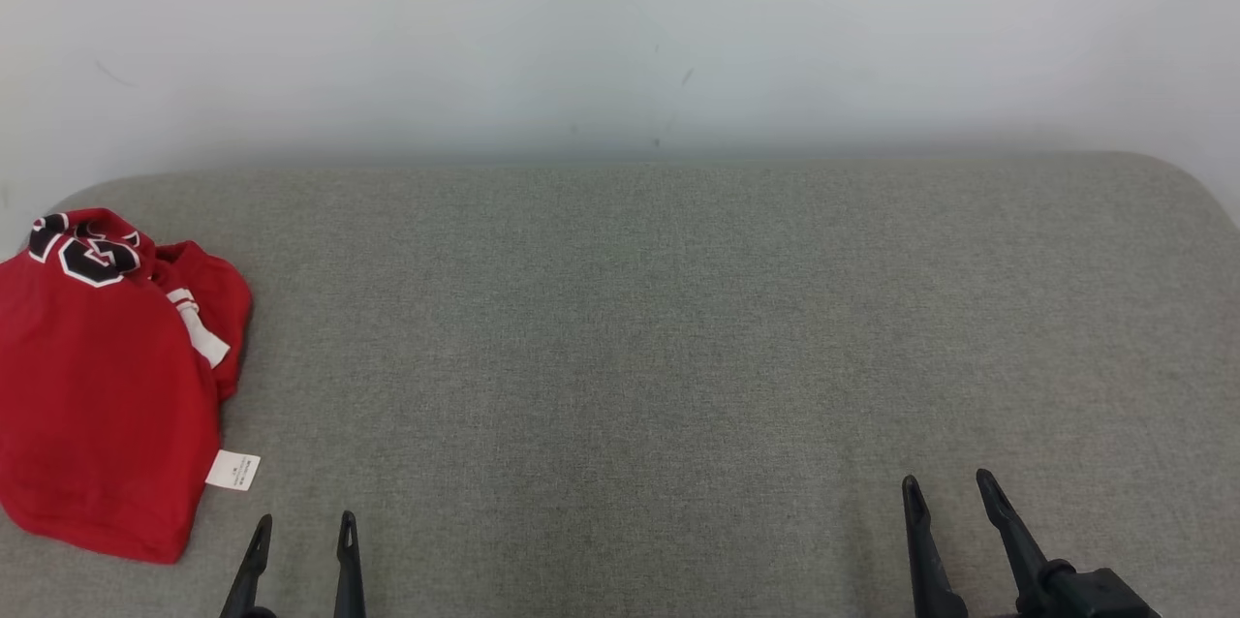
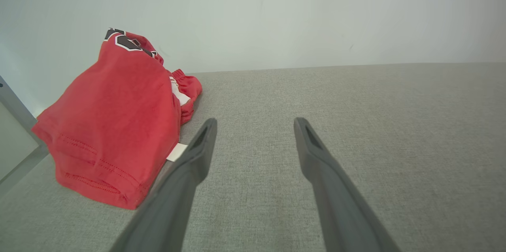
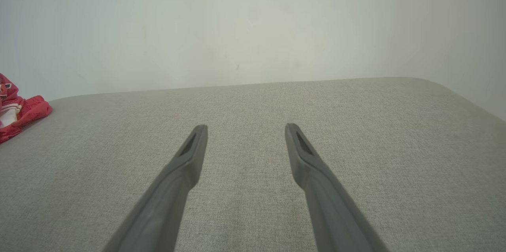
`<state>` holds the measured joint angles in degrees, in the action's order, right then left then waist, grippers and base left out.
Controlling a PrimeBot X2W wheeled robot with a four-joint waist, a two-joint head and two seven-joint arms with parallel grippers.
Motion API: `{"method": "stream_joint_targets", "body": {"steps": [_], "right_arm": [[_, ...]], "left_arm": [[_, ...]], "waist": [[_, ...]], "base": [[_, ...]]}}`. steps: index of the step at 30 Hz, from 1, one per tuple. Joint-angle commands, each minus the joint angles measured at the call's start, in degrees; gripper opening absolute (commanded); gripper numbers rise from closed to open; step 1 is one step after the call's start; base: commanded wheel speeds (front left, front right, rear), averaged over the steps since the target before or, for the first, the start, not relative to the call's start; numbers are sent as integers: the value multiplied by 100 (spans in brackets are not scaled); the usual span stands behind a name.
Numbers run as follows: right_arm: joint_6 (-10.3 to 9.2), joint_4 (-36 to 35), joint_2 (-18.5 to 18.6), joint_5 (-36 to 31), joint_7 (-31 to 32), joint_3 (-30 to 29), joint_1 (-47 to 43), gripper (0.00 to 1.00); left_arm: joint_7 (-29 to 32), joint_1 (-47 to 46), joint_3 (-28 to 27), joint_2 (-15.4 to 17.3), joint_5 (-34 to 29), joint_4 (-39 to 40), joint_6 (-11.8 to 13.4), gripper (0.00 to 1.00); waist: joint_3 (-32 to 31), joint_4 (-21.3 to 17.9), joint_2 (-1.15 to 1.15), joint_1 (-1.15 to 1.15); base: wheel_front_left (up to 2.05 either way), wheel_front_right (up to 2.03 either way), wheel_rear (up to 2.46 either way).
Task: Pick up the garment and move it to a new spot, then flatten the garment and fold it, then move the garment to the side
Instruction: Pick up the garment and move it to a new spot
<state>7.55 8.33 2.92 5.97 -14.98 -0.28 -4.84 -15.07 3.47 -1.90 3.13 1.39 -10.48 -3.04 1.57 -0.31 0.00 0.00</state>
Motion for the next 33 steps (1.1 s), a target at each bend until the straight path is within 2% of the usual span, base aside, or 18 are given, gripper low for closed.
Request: {"method": "stream_joint_targets", "body": {"steps": [1, 9, 24, 33], "right_arm": [[-12, 3, -7, 27, -25, -5, -58, 100], [-12, 24, -7, 52, -25, 1, -92, 100], [-12, 106, -7, 72, -26, 24, -43, 100], [-12, 156, -7, 93, -26, 73, -77, 100]], "left_arm": [[-21, 33, -9, -15, -32, -15, -12, 100], [-21, -31, -14, -19, -19, -82, -20, 100], [-21, -217, -179, -12, 11, -331, -65, 100], [-21, -109, -500, -13, 97, -405, -30, 100]], "waist": [[-3, 15, 0, 0], [6, 350, 0, 0], [19, 1593, 0, 0], [-76, 2170, 0, 0]], "base": [[0, 0, 0], [0, 0, 0], [0, 0, 0], [0, 0, 0]]}}
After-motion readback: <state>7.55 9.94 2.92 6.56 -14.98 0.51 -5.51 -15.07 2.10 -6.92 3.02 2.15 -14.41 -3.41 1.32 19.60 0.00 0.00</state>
